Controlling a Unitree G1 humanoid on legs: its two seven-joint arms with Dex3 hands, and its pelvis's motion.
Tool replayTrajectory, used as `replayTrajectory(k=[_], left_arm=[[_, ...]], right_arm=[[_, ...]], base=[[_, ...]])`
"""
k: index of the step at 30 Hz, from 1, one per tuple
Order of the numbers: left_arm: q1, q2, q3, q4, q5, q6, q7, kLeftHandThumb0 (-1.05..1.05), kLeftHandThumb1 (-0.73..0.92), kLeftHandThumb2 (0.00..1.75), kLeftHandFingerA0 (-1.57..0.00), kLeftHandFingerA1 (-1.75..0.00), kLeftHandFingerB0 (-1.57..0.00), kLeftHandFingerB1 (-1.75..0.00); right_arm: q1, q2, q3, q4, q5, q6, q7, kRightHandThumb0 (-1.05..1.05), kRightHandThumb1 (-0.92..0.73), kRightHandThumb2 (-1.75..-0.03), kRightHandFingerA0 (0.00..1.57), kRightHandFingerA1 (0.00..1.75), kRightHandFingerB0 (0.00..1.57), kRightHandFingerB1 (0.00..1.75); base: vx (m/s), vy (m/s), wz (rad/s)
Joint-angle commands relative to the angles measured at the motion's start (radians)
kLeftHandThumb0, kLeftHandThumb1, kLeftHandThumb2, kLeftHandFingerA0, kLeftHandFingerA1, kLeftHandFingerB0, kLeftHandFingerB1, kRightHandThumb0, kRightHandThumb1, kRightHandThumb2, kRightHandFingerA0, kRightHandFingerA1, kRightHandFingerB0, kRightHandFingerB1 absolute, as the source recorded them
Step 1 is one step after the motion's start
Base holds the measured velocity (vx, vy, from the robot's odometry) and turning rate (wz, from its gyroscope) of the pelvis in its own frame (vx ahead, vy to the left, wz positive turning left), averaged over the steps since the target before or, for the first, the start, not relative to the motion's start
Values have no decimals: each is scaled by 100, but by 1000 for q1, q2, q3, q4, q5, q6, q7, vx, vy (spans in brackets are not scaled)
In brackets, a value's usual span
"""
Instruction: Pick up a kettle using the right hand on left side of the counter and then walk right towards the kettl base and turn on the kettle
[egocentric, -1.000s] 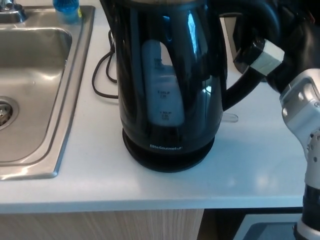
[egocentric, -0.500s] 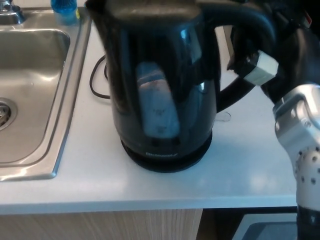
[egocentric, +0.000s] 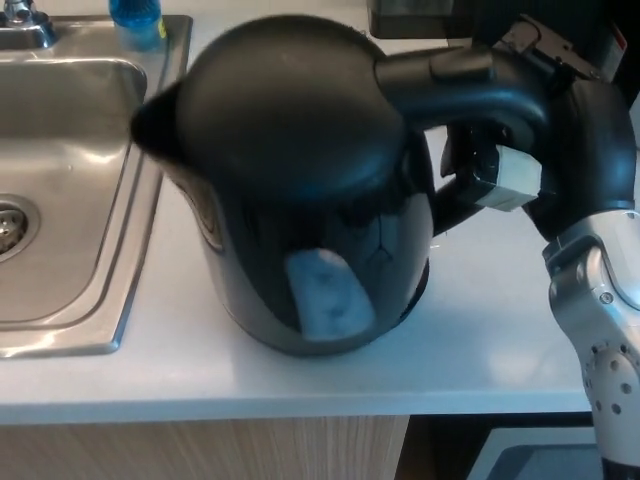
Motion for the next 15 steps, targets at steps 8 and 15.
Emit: replayTrajectory(k=[8, 15], left_arm=[[22, -6, -2, -10, 5, -48, -18, 37, 57, 124, -96, -108, -81, -94], [29, -1, -5, -17, 7, -33, -17, 36, 57, 122, -94, -106, -82, -94]], right_arm=[[-77, -32, -76, 91, -44, 18, -30, -17, -40, -153, 112, 175, 96, 155], [-166, -12, -121, 131, -62, 92, -106, -11, -64, -130, 120, 127, 122, 127]], base=[[0, 0, 0], [0, 0, 0]])
